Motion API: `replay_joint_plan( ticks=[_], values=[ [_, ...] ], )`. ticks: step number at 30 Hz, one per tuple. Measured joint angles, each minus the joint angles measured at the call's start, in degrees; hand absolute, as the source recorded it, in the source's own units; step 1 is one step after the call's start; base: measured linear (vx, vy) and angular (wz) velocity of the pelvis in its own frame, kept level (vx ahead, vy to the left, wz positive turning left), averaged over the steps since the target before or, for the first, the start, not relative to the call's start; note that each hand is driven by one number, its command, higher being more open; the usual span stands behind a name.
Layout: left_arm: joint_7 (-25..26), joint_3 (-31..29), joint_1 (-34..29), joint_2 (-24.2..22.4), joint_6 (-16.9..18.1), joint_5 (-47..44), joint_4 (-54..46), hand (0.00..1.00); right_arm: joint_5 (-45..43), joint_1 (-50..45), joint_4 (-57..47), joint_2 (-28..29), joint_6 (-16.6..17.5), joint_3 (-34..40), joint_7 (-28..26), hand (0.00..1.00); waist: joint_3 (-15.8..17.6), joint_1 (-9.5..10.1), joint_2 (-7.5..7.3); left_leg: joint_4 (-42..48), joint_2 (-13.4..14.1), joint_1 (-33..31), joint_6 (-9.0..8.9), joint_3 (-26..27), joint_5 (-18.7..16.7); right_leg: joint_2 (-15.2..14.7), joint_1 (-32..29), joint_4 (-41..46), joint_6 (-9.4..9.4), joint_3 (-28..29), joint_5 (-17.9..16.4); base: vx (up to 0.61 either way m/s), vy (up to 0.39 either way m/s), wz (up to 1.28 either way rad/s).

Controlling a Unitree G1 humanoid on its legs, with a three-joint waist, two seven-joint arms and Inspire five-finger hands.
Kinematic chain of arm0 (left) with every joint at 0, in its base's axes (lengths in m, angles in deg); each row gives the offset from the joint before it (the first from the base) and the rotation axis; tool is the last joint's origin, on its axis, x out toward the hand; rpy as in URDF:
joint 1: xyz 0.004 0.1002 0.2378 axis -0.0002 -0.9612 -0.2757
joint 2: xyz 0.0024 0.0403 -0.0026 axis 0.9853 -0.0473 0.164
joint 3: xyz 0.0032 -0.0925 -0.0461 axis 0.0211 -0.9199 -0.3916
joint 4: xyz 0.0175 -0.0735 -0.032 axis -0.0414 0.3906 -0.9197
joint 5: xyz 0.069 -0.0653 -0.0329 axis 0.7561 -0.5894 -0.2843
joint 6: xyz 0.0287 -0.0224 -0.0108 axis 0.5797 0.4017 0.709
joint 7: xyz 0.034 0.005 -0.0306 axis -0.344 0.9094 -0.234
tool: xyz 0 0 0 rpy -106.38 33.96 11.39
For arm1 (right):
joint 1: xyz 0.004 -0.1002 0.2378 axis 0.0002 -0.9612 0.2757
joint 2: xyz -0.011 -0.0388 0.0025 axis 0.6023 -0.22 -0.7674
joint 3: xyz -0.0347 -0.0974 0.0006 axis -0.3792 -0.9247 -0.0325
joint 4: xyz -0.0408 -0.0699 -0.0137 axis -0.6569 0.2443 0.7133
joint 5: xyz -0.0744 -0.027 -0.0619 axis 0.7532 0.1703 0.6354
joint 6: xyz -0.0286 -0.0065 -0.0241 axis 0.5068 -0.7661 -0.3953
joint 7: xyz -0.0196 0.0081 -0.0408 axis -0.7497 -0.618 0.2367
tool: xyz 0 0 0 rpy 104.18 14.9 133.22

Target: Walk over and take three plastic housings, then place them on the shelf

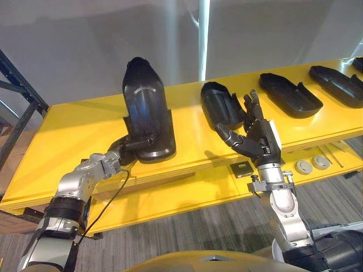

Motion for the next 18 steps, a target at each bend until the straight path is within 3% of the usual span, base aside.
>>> replay_joint_plan(
  ticks=[10,18],
  values=[
    [2.33,-0.79,-0.39,-2.46,1.97,-1.40,0.98,1.00,-0.03,-0.01,0.01,0.03,-0.02,0.03,0.81,1.00,0.00,-0.03,-0.16,-0.01,0.01,0.04,0.35,-0.05,0.52,0.12,-0.02,-0.07,0.02,0.25,0.14,0.00,0.011,0.00],
    [4.35,-0.79,-0.40,-3.77,2.99,-3.75,1.07,1.00,-0.03,-0.01,0.01,0.12,-0.02,0.03,0.76,1.00,0.34,-0.08,-1.09,-0.02,0.07,0.08,0.15,0.17,0.54,0.19,-0.13,-0.08,0.06,0.43,0.19,0.00,0.007,0.00]
  ],
)
